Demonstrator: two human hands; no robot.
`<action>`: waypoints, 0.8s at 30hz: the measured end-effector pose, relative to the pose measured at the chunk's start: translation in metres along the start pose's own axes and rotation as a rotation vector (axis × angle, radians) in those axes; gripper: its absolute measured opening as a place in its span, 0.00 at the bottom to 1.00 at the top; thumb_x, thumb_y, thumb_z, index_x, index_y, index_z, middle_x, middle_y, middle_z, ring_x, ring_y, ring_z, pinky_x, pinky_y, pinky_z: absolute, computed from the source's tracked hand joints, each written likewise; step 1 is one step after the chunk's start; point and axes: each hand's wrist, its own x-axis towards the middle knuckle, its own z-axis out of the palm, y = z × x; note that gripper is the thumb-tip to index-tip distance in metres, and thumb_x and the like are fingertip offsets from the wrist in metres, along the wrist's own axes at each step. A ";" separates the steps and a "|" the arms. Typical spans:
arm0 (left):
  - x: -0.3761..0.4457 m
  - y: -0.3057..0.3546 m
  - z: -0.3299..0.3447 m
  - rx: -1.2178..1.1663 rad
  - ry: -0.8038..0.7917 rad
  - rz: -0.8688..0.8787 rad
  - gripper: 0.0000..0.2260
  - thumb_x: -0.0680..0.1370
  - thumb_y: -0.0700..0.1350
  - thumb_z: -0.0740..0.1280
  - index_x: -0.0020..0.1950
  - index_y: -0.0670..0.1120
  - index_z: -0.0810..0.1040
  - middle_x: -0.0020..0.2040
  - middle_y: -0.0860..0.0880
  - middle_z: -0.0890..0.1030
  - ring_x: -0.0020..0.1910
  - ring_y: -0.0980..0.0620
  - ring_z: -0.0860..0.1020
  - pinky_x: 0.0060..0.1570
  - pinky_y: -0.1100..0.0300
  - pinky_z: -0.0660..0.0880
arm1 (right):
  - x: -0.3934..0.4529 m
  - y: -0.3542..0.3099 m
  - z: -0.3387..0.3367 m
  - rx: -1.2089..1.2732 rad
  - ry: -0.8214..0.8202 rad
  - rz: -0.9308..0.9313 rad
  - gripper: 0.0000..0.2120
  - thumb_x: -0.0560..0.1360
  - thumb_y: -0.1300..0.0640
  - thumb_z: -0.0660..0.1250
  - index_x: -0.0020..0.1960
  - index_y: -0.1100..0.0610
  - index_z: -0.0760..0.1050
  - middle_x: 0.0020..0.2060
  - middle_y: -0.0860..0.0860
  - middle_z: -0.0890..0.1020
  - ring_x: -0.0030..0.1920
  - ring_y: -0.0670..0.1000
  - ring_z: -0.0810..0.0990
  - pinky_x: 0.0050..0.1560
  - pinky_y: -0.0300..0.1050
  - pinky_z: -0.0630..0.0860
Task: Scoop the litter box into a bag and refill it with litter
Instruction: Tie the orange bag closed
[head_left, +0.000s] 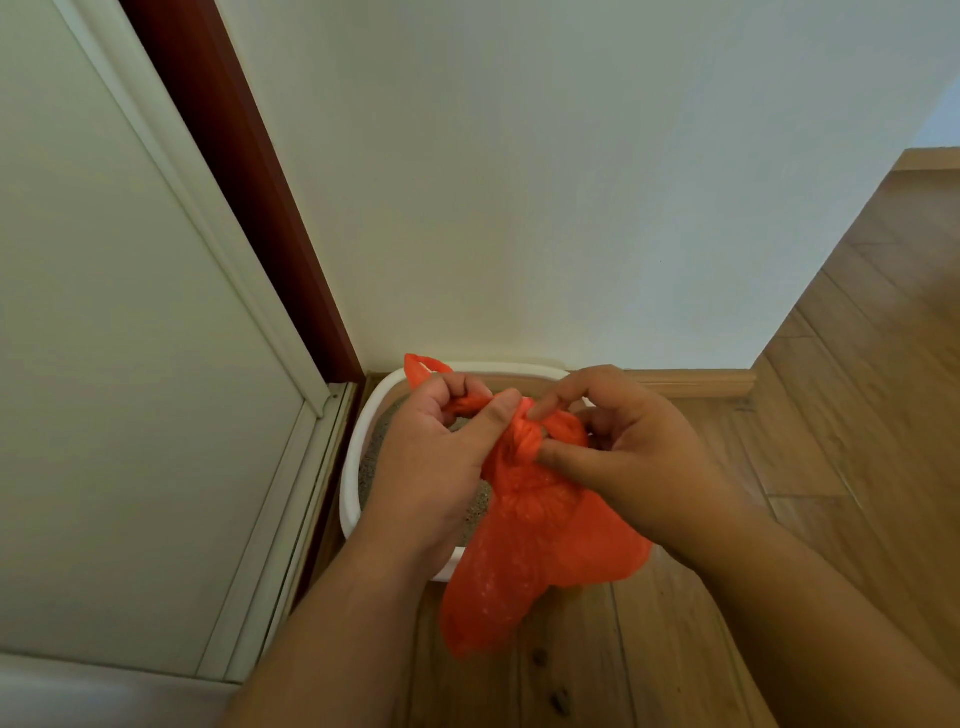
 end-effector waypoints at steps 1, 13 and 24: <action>0.000 0.000 0.000 -0.020 -0.006 -0.018 0.05 0.77 0.46 0.75 0.44 0.52 0.81 0.45 0.45 0.83 0.43 0.48 0.83 0.42 0.53 0.79 | 0.000 0.001 -0.002 -0.050 0.013 -0.027 0.15 0.70 0.61 0.79 0.47 0.43 0.83 0.52 0.50 0.80 0.49 0.51 0.83 0.48 0.58 0.83; -0.005 0.010 0.002 -0.176 -0.118 -0.128 0.03 0.81 0.41 0.68 0.53 0.43 0.79 0.43 0.47 0.83 0.40 0.53 0.81 0.39 0.58 0.81 | 0.001 0.009 -0.009 -0.433 0.017 -0.300 0.16 0.69 0.62 0.78 0.50 0.43 0.85 0.62 0.40 0.76 0.57 0.37 0.76 0.51 0.25 0.70; 0.001 0.005 -0.001 0.097 0.034 -0.072 0.11 0.85 0.43 0.63 0.57 0.51 0.85 0.48 0.49 0.87 0.50 0.51 0.86 0.46 0.57 0.83 | 0.002 0.000 -0.001 0.224 0.093 0.228 0.10 0.82 0.53 0.65 0.47 0.55 0.83 0.45 0.52 0.86 0.46 0.50 0.83 0.52 0.51 0.76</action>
